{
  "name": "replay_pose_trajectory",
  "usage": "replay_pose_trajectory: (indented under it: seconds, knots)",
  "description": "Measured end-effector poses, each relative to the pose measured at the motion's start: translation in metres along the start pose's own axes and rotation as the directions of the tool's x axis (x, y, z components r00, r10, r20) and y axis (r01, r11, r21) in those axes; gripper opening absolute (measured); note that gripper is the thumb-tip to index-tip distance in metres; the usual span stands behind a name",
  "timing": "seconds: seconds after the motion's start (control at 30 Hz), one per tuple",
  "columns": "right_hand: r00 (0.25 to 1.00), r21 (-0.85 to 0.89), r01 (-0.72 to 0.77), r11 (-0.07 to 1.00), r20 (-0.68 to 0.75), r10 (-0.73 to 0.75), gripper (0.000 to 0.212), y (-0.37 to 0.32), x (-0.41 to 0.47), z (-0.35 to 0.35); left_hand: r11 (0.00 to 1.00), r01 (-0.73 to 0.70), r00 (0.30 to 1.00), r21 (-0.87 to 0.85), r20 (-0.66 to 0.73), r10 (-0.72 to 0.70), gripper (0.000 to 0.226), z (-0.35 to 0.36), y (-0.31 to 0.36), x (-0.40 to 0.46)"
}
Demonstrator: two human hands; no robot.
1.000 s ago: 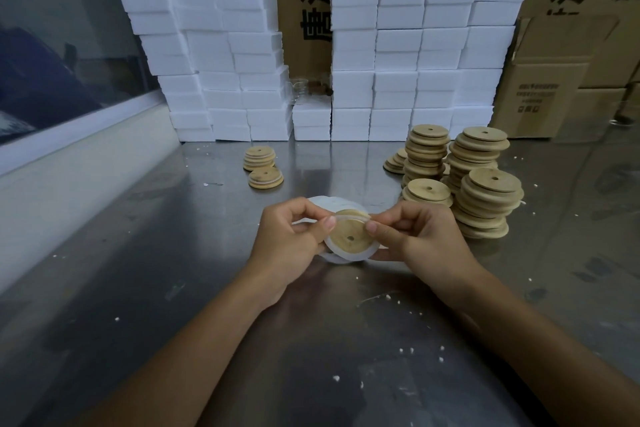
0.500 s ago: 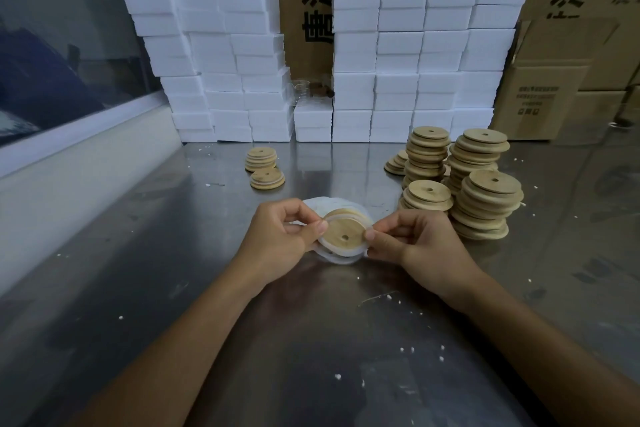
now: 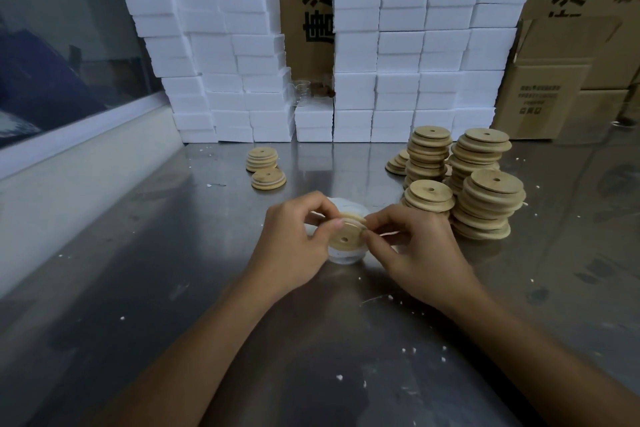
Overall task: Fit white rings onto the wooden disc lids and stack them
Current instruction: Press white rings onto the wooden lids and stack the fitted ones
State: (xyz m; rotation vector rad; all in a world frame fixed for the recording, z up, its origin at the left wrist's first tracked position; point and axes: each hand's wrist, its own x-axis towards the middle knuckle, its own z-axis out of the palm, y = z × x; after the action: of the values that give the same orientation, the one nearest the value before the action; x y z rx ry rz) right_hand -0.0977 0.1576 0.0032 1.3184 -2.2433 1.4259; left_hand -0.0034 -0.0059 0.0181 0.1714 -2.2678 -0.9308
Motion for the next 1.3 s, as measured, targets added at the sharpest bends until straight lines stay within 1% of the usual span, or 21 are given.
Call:
replay_pose_trajectory:
  seconds: [0.13, 0.33, 0.47, 0.57, 0.67, 0.77, 0.83, 0.93, 1.0, 1.13, 1.2, 1.3]
  knots:
    - [0.995, 0.099, -0.094, 0.991, -0.019, 0.096, 0.006, 0.003, 0.0, 0.003, 0.998, 0.055, 0.998, -0.021, -0.027, -0.056, 0.013, 0.0, -0.002, 0.0]
    - [0.977, 0.207, -0.214, 0.955, 0.044, 0.21, 0.006, 0.008, 0.002, 0.003, 0.986, 0.111, 0.993, -0.127, -0.02, -0.115, 0.014, -0.003, -0.006, 0.003]
    - [0.965, 0.241, -0.261, 0.935, 0.085, 0.248, 0.006, 0.008, 0.005, 0.0, 0.974, 0.138, 0.99, -0.18, 0.005, -0.14, 0.02, -0.004, -0.009, 0.004]
    - [0.965, 0.232, -0.262, 0.937, 0.08, 0.25, 0.008, 0.007, 0.005, 0.0, 0.965, 0.165, 0.986, -0.204, 0.006, -0.167, 0.024, -0.004, -0.009, 0.003]
    - [0.961, 0.25, -0.277, 0.928, 0.078, 0.265, 0.005, 0.007, 0.004, 0.002, 0.96, 0.182, 0.982, -0.212, -0.014, -0.189, 0.025, -0.003, -0.009, 0.002]
    - [0.945, 0.273, -0.328, 0.905, 0.1, 0.312, 0.005, 0.007, 0.002, 0.004, 0.956, 0.197, 0.978, -0.219, -0.03, -0.208, 0.024, -0.003, -0.01, 0.002]
    - [0.941, 0.292, -0.338, 0.895, 0.119, 0.317, 0.005, 0.008, 0.002, 0.004, 0.943, 0.223, 0.971, -0.247, -0.033, -0.238, 0.023, -0.002, -0.01, 0.001]
    - [0.934, 0.338, -0.357, 0.871, 0.143, 0.327, 0.008, 0.009, 0.003, 0.003, 0.911, 0.263, 0.956, -0.316, -0.039, -0.29, 0.021, 0.0, -0.009, 0.0]
    - [0.931, 0.389, -0.365, 0.846, 0.148, 0.333, 0.014, 0.008, 0.003, 0.001, 0.887, 0.274, 0.948, -0.372, -0.051, -0.314, 0.023, 0.001, -0.007, 0.001]
    - [0.928, 0.557, -0.367, 0.745, 0.158, 0.339, 0.031, -0.001, 0.004, 0.001, 0.821, 0.284, 0.929, -0.495, -0.069, -0.363, 0.024, 0.001, -0.001, 0.002]
    - [0.931, 0.609, -0.352, 0.711, 0.151, 0.332, 0.032, -0.005, 0.005, 0.002, 0.769, 0.301, 0.915, -0.564, -0.057, -0.4, 0.02, 0.002, 0.001, 0.002]
    - [0.94, 0.621, -0.323, 0.714, 0.125, 0.317, 0.026, -0.008, 0.007, 0.0, 0.675, 0.331, 0.888, -0.659, -0.025, -0.46, 0.015, 0.002, 0.005, 0.002]
